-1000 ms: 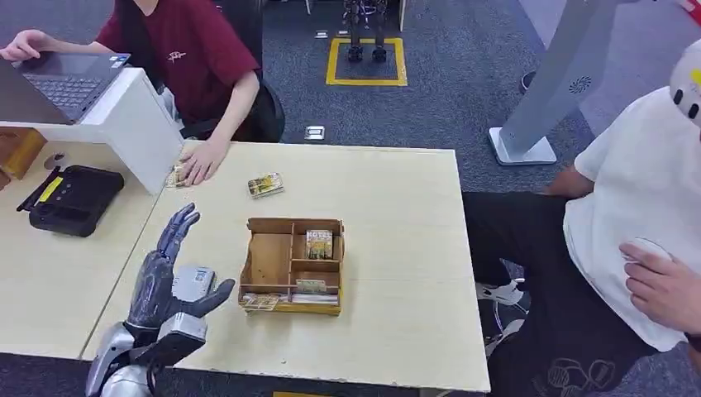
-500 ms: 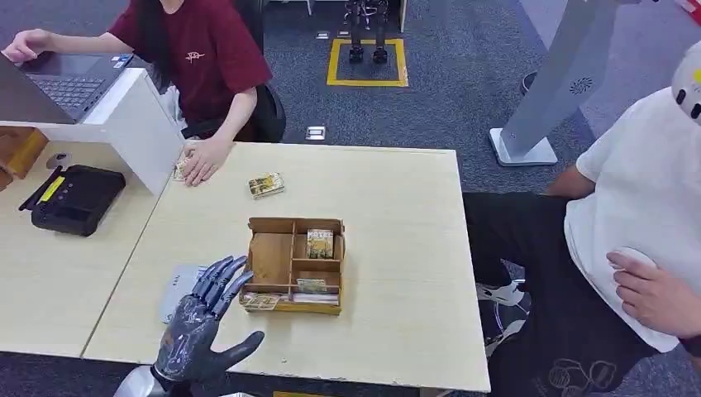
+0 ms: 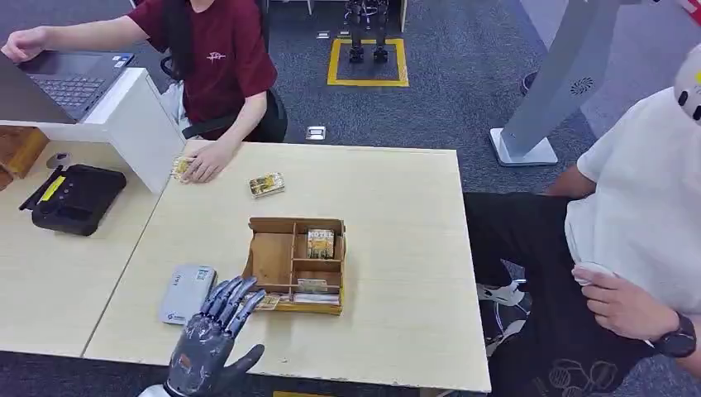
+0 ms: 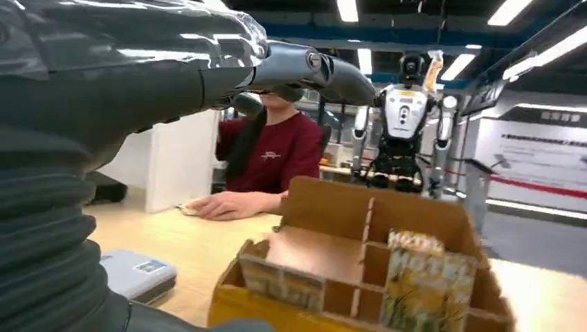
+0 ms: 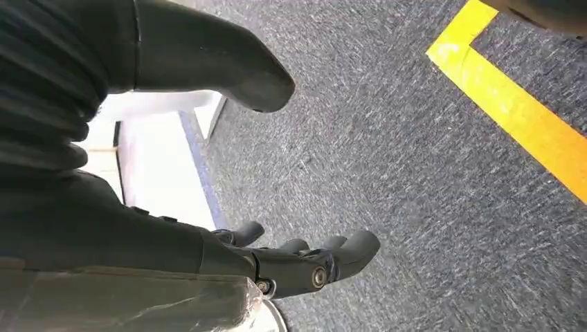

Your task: Pass the card to the sensor for recognition and then transmit it.

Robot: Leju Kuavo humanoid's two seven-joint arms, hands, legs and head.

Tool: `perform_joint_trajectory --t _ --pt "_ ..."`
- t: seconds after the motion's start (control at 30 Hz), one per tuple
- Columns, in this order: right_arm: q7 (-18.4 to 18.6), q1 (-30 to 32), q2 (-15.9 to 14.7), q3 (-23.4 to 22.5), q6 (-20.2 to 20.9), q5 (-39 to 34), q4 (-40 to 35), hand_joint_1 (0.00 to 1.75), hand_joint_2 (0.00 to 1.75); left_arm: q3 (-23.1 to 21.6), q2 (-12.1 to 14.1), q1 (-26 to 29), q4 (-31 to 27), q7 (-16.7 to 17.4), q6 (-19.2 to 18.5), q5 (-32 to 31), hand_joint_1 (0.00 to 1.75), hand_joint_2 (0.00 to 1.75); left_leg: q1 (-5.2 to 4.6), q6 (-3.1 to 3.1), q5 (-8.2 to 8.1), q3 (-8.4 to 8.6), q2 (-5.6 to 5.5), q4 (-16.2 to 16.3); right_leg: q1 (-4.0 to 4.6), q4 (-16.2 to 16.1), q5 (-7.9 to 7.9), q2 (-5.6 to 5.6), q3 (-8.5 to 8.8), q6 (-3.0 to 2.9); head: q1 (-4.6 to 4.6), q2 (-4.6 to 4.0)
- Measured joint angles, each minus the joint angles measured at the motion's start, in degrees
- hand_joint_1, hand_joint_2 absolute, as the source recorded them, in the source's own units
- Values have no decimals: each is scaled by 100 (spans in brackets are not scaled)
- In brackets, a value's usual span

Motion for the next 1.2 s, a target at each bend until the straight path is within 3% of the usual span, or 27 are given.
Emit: perform_joint_trajectory --t 0.17,0.5,0.93,1.2 --pt "24 -19 0 2 2 44 0 0 175 -109 -35 -94 450 388 229 -345 0 175 0 0 0 1 0 0 0 0 0 0 0 0 0 0" --pt "24 -26 0 2 7 68 0 0 175 -155 -184 -262 987 662 297 -456 0 175 0 0 0 0 0 0 0 0 0 0 0 0 0 0" --pt "24 -23 0 2 -9 68 0 0 175 -89 -507 -365 1110 1058 306 -778 0 175 0 0 0 0 -1 0 0 0 0 -1 0 0 0 0" --pt "24 -22 0 0 -11 74 0 0 175 -20 -629 -397 1110 1064 304 -852 0 175 0 0 0 0 0 0 0 0 0 0 0 0 0 0"
